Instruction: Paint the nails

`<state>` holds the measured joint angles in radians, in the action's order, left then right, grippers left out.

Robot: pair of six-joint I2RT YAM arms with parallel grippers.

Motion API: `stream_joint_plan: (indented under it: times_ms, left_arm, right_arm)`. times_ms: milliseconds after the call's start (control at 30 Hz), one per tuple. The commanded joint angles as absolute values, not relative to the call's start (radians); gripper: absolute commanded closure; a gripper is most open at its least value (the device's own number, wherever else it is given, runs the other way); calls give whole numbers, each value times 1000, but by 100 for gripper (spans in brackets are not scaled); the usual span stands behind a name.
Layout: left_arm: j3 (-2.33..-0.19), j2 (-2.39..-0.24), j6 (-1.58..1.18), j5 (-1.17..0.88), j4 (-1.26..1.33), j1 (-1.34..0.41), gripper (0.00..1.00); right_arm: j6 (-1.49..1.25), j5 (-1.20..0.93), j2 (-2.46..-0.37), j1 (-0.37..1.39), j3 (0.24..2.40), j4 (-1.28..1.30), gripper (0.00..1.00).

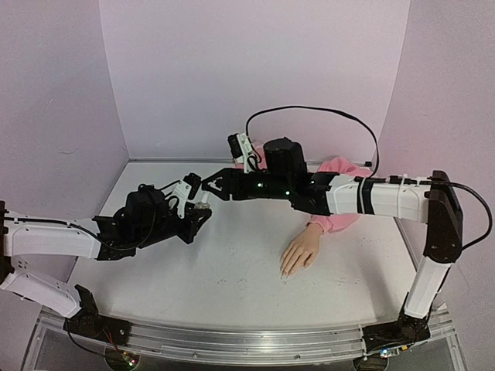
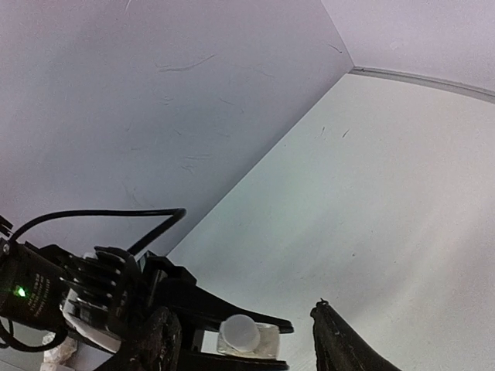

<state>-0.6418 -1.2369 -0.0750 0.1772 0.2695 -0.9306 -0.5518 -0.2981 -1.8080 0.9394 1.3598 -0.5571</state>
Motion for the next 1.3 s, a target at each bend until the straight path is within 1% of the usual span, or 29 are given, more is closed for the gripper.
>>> stream_joint_plan:
  times_ms: [0,67,200,333,433,467,567,600,633,667,733,767,800,833,900,967,1000,1033,1067,1100,1133,1167,1200,1233,1267]
  left_arm:
    - [-707,-1245,-78,225,296,-935,100]
    - [-709,-1246,-78,227,296,-936,100]
    - [-712,-1245,-80,224,296,-936,100]
    - [-715,-1245,-79,215,295,-936,100]
    - [-715,-1240,-85,205,295,-936,100]
    - [-715,-1237,-87,198,295,-936,100]
    - [-710,-1221,-90,130,297,-935,100]
    - [-709,-1212,-86,85,298,-933,100]
    - [-708,-1201,-80,-10,300,-923,100]
    - [-707,-1190,-77,-150,304,-905,100]
    - [-691,-1165,-94,-478,352,-855,100]
    - [-668,-1150,-113,-633,416,-831,100]
    - [-646,-1130,-137,-753,486,-819,100]
    - [-633,-1114,-142,-799,519,-818,100]
    - [-627,-1098,-140,-791,522,-817,100]
    - [-621,-1101,-133,-739,513,-817,100]
    - [-622,-1111,-135,-714,509,-818,100]
    - [-625,-1123,-140,-686,504,-818,100]
    - [-628,-1133,-145,-647,499,-818,100]
    - [-629,-1139,-146,-593,494,-818,100]
    - [-627,-1140,-140,-511,481,-826,100]
    - [-626,-1136,-121,-384,453,-844,100]
    - [-628,-1133,-95,-259,417,-872,100]
    - [-635,-1137,-60,-147,382,-896,100]
    - [-650,-1143,-35,-39,351,-920,100]
  right_arm:
    - [-617,-251,-1843,956,1431,-566,44]
    - [-633,-248,-1856,961,1446,-566,49]
    - [-649,-266,-1891,970,1475,-566,54]
    - [-648,-290,-1908,974,1484,-570,66]
    - [-636,-319,-1906,975,1479,-584,69]
    - [-628,-331,-1905,974,1475,-590,73]
    - [-565,-364,-1881,975,1457,-599,95]
    - [-526,-387,-1866,972,1442,-608,100]
    - [-472,-440,-1850,970,1418,-632,100]
    - [-389,-563,-1832,964,1385,-679,100]
    - [-166,-1117,-1809,958,1324,-730,100]
    - [-83,-1266,-1798,956,1287,-731,100]
    - [-78,-1260,-1788,946,1261,-733,100]
    - [-93,-1275,-1793,938,1256,-732,100]
    - [-131,-1276,-1811,937,1271,-731,100]
    - [-145,-1168,-1799,952,1264,-731,100]
    - [-154,-1111,-1791,955,1264,-730,97]
    - [-182,-1044,-1786,955,1264,-731,86]
    - [-203,-976,-1778,956,1266,-728,72]
    - [-224,-894,-1768,955,1268,-722,55]
    - [-237,-819,-1756,953,1265,-712,40]
    - [-248,-750,-1741,953,1258,-704,27]
    - [-257,-675,-1727,952,1248,-697,17]
    - [-266,-599,-1712,952,1241,-683,9]
    - [-280,-517,-1698,951,1236,-666,5]
